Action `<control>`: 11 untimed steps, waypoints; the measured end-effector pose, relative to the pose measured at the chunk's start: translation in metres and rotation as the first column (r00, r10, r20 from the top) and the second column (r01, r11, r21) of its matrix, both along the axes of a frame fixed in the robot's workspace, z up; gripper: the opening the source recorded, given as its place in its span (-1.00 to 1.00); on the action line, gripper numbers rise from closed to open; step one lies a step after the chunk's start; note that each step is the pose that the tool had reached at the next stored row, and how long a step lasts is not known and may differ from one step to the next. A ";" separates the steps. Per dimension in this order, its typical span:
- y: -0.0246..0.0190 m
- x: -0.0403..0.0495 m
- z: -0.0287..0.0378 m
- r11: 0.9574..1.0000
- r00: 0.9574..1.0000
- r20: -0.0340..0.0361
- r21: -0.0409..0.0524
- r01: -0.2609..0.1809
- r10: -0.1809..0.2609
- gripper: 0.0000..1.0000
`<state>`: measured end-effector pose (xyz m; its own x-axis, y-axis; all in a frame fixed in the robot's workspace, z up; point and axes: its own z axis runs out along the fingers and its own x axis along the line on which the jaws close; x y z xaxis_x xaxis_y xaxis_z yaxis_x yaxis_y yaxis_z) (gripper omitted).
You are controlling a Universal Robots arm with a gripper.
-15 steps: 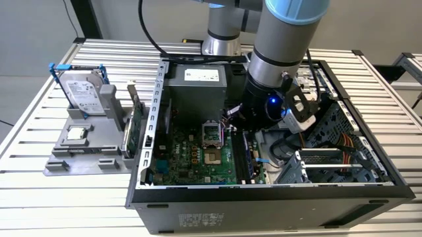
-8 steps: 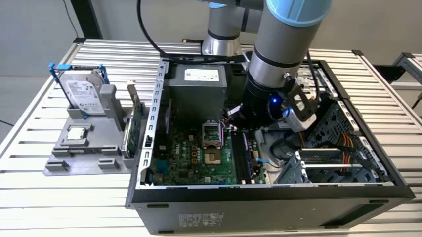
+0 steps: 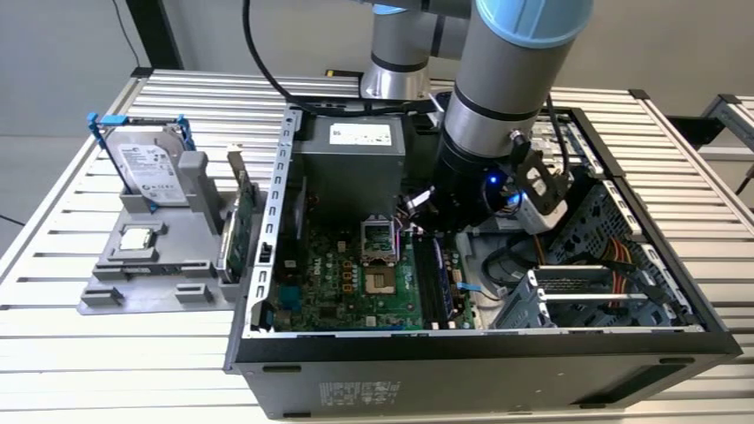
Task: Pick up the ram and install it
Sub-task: 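Press down the ram until it locks into place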
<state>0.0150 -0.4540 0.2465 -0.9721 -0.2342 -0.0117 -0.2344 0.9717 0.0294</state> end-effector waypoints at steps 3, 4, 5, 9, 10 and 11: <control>0.0001 0.0003 -0.0001 0.999 0.999 0.000 0.001 -0.040 0.040 -1.00; 0.0001 0.0003 -0.0001 0.998 0.998 0.000 0.001 -0.055 0.055 -1.00; 0.0000 0.0004 0.0000 0.998 0.998 0.000 0.001 -0.069 0.069 -1.00; 0.0000 0.0006 0.0000 0.992 0.992 0.000 0.002 -0.128 0.128 -1.00; 0.0001 0.0007 0.0000 0.990 0.990 0.000 0.002 -0.143 0.143 -1.00; 0.0000 0.0007 0.0000 0.987 0.987 0.000 0.002 -0.158 0.158 -1.00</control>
